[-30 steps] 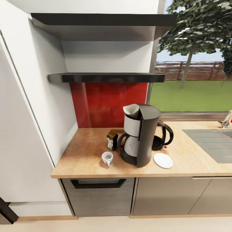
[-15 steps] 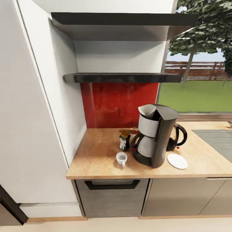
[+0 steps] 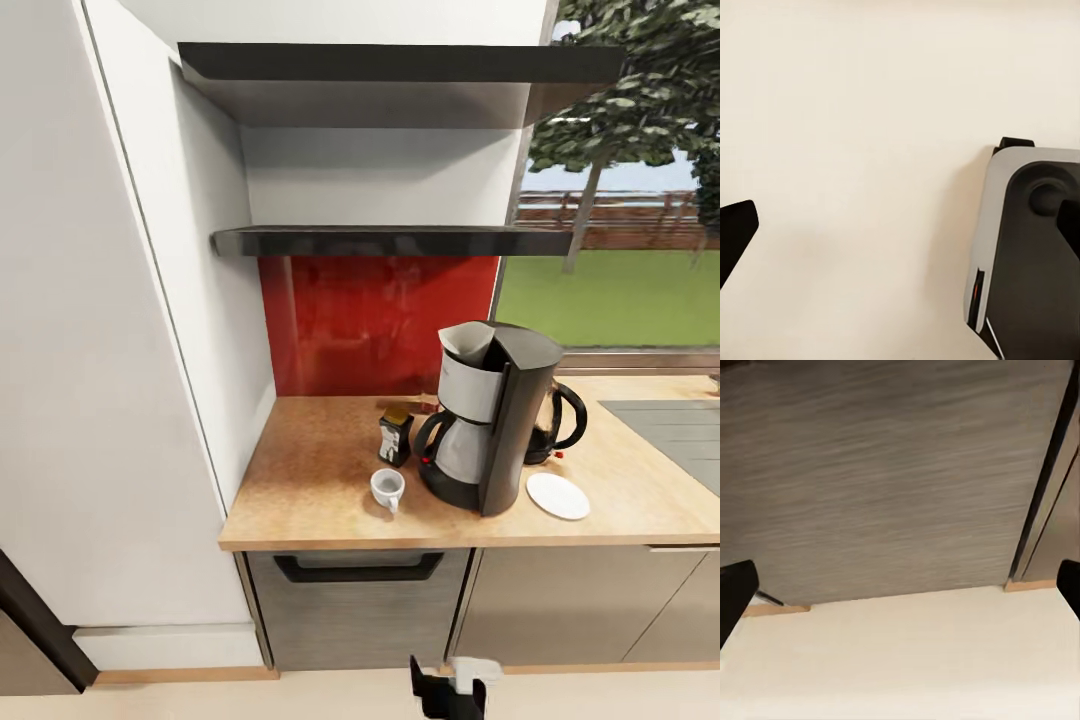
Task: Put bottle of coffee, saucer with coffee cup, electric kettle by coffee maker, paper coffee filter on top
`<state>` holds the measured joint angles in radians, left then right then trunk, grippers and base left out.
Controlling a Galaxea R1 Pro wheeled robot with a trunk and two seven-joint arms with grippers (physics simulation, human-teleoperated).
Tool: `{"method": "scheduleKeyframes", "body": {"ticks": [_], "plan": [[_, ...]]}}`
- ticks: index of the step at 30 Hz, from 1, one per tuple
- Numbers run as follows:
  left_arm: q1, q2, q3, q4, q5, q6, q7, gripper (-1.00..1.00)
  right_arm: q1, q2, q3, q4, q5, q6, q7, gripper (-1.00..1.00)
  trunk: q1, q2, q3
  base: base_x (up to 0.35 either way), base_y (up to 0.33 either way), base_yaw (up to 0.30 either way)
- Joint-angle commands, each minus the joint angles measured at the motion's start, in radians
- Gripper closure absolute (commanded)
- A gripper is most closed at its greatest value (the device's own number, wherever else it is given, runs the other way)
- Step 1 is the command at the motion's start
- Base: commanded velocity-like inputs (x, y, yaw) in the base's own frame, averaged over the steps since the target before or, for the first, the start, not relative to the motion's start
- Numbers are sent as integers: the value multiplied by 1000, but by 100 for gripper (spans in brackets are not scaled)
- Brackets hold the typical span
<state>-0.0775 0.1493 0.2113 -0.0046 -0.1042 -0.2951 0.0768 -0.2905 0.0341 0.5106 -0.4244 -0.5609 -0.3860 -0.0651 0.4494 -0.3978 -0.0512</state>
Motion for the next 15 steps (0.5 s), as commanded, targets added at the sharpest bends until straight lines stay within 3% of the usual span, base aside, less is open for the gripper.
{"method": "scheduleKeyframes", "body": {"ticks": [1,5,9,11,15], "plan": [[-1,1,6,1,-10,-3,4,-100,-1,-1,8,-21,-7,-6,-7,-100,1,-2,-2,0,0,0],[-2,4,6,3,-8,3,4,-100,-7,3,8,-173,-5,-7,-10,-100,1,-2,-2,0,0,0],[-2,4,7,3,-8,6,3,-100,-34,9,8,-267,4,3,-38,-100,1,-2,-2,0,27,0],[-2,4,7,4,-8,6,3,-100,-44,19,8,-307,29,20,-91,-100,1,-2,-2,0,87,0],[-2,3,5,7,-8,7,3,-100,-53,42,8,-443,137,142,-268,-100,1,-2,-2,0,98,0]]}}
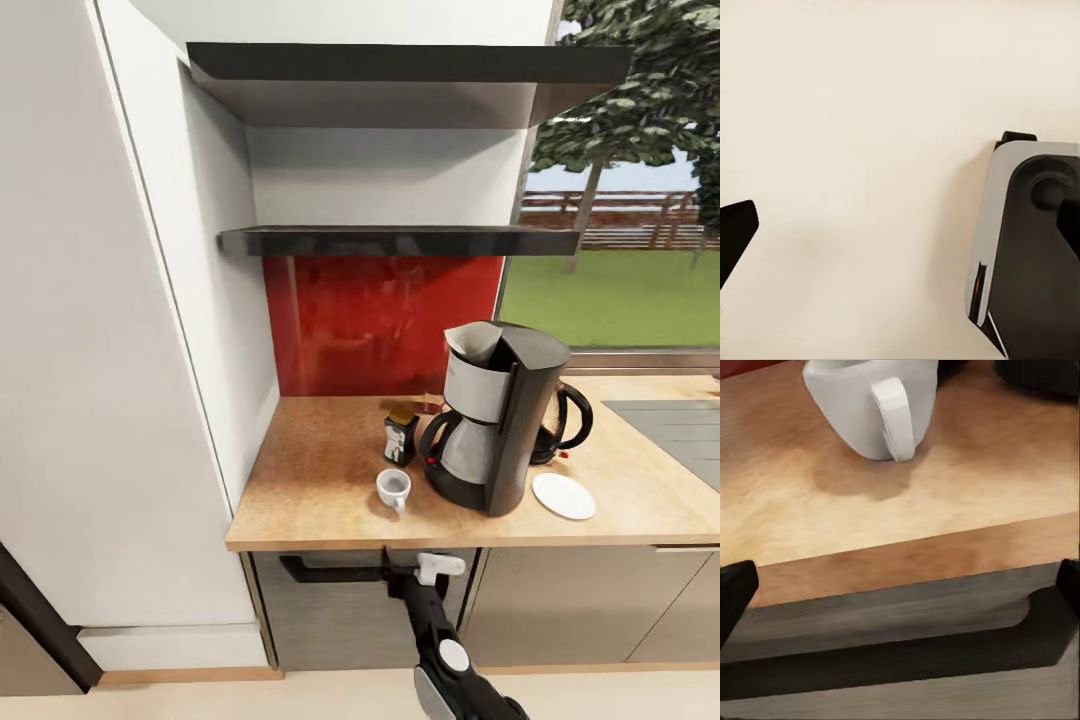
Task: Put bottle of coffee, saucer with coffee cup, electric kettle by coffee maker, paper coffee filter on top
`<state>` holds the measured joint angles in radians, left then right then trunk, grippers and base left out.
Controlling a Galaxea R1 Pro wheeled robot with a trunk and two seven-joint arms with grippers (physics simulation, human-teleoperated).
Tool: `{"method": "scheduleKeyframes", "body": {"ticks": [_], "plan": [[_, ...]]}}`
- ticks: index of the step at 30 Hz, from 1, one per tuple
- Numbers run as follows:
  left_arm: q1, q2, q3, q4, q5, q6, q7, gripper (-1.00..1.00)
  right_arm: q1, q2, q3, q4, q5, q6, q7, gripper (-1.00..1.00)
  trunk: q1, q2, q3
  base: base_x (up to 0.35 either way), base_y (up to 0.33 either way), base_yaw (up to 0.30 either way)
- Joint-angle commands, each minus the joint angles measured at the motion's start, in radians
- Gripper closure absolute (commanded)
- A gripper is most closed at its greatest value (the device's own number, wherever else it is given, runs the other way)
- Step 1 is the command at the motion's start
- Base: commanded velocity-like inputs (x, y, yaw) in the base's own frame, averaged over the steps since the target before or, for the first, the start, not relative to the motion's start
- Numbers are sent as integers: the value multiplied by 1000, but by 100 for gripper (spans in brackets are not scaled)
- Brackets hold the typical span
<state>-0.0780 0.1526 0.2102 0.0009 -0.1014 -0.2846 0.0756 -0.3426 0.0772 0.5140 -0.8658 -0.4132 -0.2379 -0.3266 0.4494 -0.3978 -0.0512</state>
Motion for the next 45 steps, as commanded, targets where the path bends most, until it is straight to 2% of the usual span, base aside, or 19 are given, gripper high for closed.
{"method": "scheduleKeyframes", "body": {"ticks": [1,7,11,12,13,14,15,18,24,27,30,32,45], "plan": [[-1,1,6,2,-11,-4,4,-100,-3,3,2,-80,6,77,-67,-100,1,-2,-2,0,28,0],[-1,-2,6,2,-11,-4,4,-100,-4,4,-1,-262,14,266,-194,-100,1,-2,-2,0,9,0],[-1,-2,6,2,-11,-4,4,-100,-4,4,-2,-370,14,369,-224,-100,1,-2,-2,0,0,0],[-1,-2,6,2,-11,-4,3,-100,-12,4,-3,-434,15,455,-233,-100,1,-2,-2,0,0,0],[-1,-2,6,2,-11,-4,3,-100,-21,4,-3,-452,15,492,-242,-100,1,-2,-2,0,0,0],[-1,-2,6,2,-11,-4,3,-100,-27,4,-3,-459,15,510,-249,-100,1,-2,-2,0,0,0],[-1,-2,6,2,-11,-5,3,-100,-56,4,-4,-474,14,577,-291,-100,1,-2,-2,0,0,0],[-1,-3,5,2,-12,-5,3,-100,-93,4,-5,-483,7,649,-350,-100,1,-2,-2,0,0,0],[0,-2,5,7,-12,-5,3,-100,-139,6,-9,-489,2,754,-374,-100,1,-2,-2,0,0,0],[0,-2,5,7,-12,-5,3,-100,-167,6,-73,-492,-24,827,-374,-100,1,-2,-2,0,0,0],[0,-2,5,7,-12,-5,3,-100,-177,6,-111,-493,-52,873,-375,-100,1,-2,-2,0,0,0],[0,-1,5,7,-12,-5,3,-100,-180,6,-120,-493,-61,885,-375,-100,1,-2,-2,0,0,0],[1,-2,5,10,-12,-4,2,-100,-182,7,-127,-503,-68,898,-376,-100,1,-2,-2,96,45,0]]}}
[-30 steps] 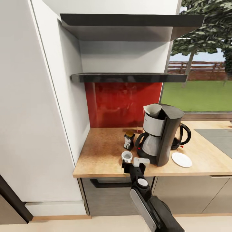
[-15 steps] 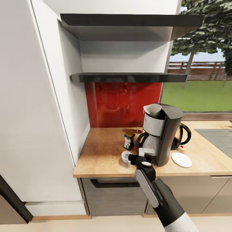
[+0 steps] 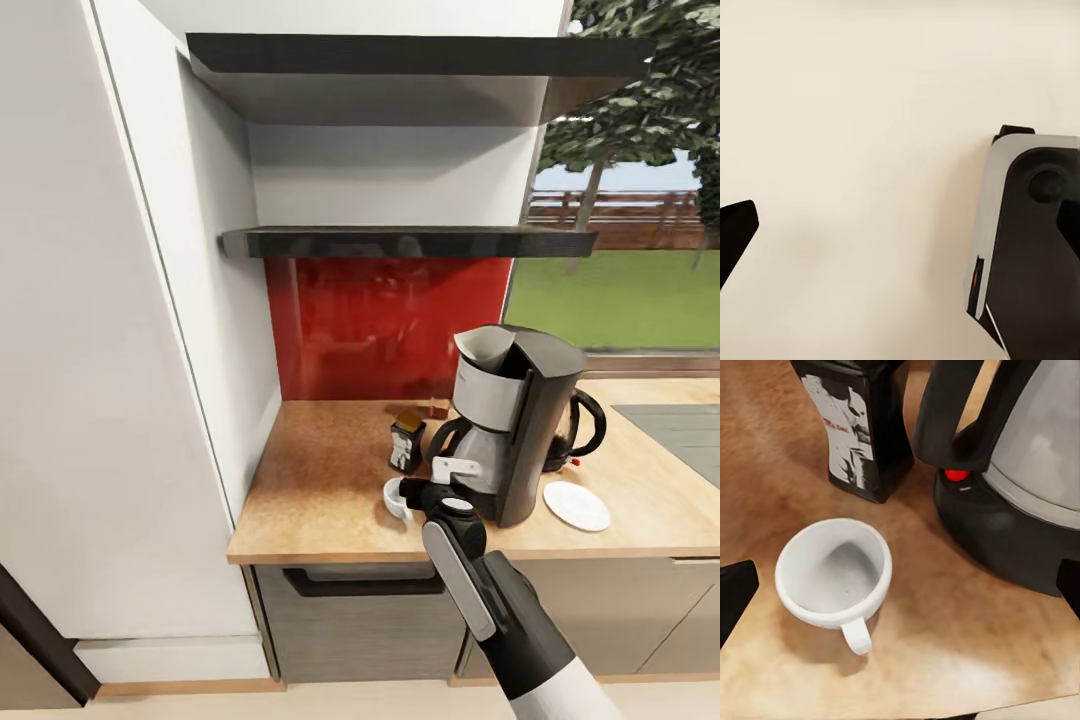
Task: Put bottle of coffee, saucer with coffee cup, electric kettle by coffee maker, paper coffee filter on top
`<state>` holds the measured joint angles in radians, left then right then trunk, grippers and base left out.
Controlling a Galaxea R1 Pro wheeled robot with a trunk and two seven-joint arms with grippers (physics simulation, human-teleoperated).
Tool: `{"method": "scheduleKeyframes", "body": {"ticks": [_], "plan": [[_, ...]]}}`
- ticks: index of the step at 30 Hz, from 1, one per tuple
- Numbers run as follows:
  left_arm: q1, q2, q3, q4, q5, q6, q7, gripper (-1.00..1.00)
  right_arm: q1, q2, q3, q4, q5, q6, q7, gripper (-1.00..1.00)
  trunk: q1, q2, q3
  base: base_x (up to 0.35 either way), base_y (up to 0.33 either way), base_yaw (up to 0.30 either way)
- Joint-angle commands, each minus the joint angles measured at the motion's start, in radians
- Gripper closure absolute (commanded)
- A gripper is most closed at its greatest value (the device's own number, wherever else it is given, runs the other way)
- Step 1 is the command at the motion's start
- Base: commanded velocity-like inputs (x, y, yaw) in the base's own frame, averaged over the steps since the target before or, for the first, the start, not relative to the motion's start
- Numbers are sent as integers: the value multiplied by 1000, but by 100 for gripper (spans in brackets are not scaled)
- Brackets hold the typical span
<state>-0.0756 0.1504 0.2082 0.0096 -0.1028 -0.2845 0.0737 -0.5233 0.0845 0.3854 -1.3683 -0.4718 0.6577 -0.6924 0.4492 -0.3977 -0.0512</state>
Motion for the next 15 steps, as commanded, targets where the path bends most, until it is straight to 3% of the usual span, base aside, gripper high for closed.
{"method": "scheduleKeyframes", "body": {"ticks": [1,9,15], "plan": [[-1,0,7,2,-11,-4,4,-100,-1,0,1,0,-10,2,-10,-100,1,-2,-2,51,25,0],[0,0,7,3,-11,-5,5,-100,-1,-1,-3,5,-8,0,-10,-100,1,-2,-2,22,7,0],[0,0,7,3,-11,-5,4,-100,-1,0,-86,41,-9,0,-10,-100,1,-2,-2,131,0,0]]}}
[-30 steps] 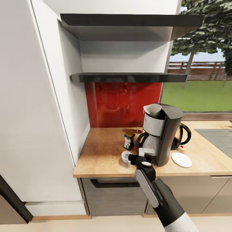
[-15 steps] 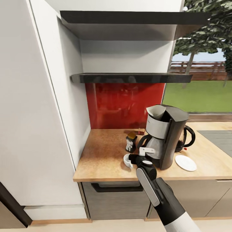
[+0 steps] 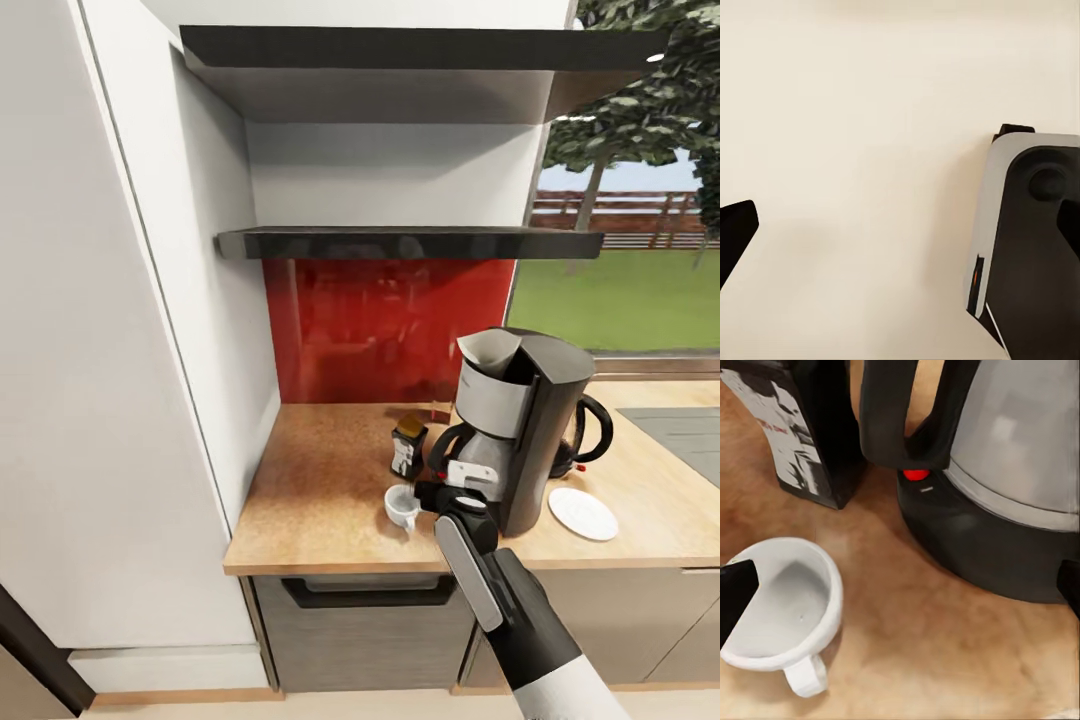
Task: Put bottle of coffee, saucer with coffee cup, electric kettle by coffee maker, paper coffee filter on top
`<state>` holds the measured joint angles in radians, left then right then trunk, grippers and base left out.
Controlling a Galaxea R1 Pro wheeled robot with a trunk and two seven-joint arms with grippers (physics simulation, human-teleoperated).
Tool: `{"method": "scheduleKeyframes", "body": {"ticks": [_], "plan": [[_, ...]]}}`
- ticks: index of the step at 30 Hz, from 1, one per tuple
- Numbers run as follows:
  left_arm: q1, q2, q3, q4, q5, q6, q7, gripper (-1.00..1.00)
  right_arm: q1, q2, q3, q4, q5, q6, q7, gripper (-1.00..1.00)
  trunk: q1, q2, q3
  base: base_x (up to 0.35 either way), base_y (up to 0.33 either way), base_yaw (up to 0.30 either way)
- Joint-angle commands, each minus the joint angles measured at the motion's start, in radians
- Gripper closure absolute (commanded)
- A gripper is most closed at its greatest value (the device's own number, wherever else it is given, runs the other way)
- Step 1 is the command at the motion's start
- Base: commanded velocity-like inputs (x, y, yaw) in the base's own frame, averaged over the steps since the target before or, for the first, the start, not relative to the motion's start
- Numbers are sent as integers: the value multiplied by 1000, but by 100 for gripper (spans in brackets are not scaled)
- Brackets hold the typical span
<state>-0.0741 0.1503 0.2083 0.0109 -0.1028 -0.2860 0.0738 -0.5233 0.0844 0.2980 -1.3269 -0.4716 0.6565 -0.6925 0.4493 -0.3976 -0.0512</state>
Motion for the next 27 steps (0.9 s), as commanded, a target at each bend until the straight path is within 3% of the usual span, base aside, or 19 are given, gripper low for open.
{"method": "scheduleKeyframes", "body": {"ticks": [1,27], "plan": [[-1,0,6,1,-11,-4,4,-100,-1,0,-3,6,-10,2,-10,-100,1,-2,-2,53,0,0],[-1,2,6,1,-11,-2,4,-100,-1,22,-10,54,-11,1,-9,-100,1,-2,-2,27,18,0]]}}
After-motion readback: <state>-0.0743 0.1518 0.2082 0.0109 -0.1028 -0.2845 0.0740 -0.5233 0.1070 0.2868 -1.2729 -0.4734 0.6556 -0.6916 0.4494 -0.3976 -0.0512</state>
